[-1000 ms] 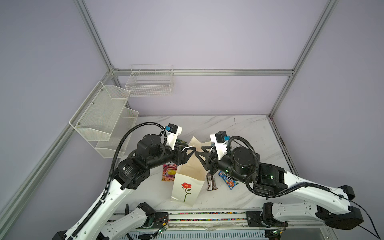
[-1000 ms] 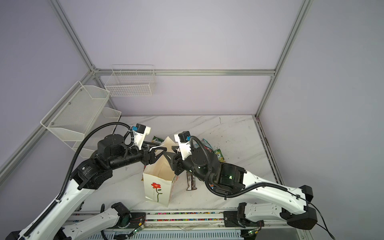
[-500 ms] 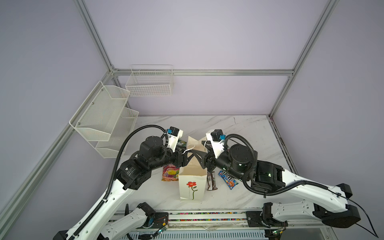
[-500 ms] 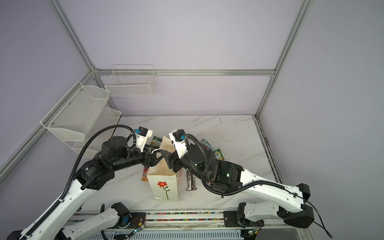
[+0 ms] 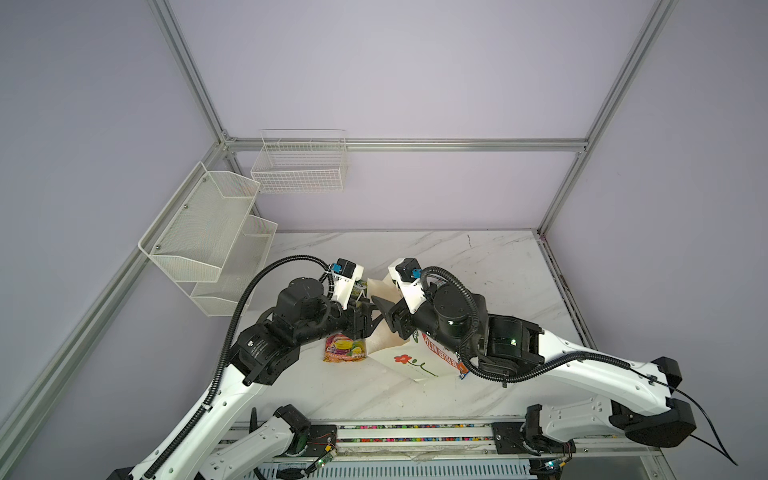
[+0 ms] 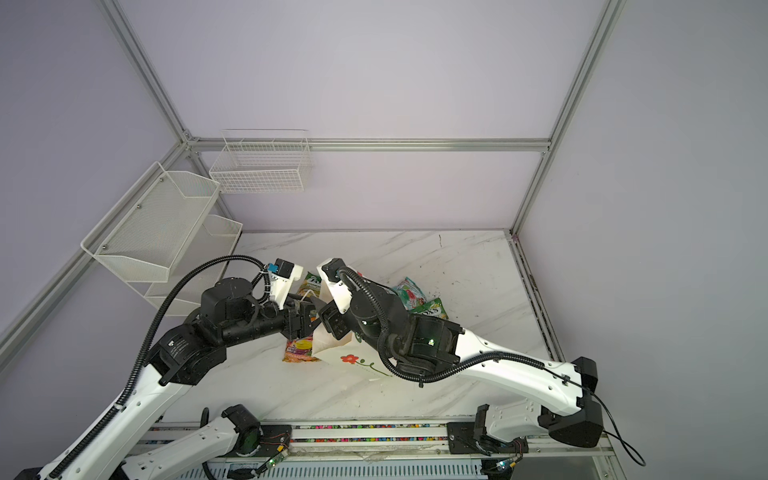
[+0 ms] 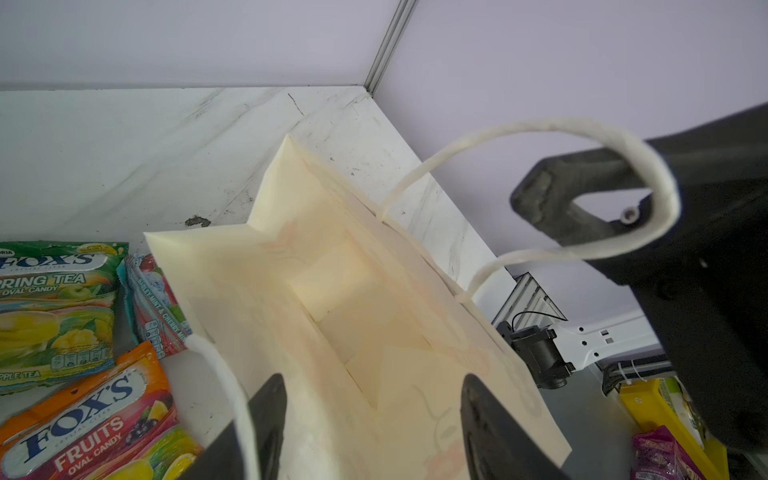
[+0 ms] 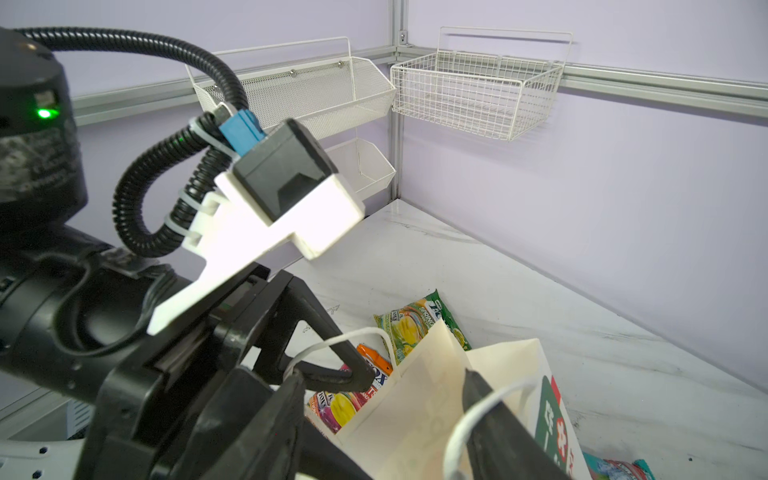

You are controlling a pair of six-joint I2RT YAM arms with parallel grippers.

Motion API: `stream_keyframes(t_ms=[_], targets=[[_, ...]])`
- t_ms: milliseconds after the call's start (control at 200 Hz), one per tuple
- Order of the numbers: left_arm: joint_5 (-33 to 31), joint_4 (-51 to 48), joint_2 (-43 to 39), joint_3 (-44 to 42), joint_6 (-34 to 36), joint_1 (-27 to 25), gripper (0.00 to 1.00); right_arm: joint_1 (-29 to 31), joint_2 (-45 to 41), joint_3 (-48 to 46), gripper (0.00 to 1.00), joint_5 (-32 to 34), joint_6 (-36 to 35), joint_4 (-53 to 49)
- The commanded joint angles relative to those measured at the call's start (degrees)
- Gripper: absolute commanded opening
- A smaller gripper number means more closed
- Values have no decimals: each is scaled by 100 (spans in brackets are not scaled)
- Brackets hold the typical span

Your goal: Place the snacks into the paper bag

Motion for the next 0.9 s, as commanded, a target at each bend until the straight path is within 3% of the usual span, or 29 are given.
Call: stream_keyframes(t_ms=[0,135,240,370,775,895], targets=[[48,77,-110,-243,32,-4,66,37,-120,-31,56,166,-31,-16],[-132,4,-172,-286,-27,-4,68,34,-359,-320,47,300,128,139],[-402,-337,-79,-89,-81,-3,86,30,-467,-505,43,473,335,194],[-753,-820,-45,168,-138,-4,100,33,-572,-730,40,672,554,241],[-1626,-1110,-184,-155,-396,-4,100,34,-661,-903,35,605,748,376],[-1662,-1067,-25,-253,-416,-4,94,30,-669,-878,34,612,764,340]])
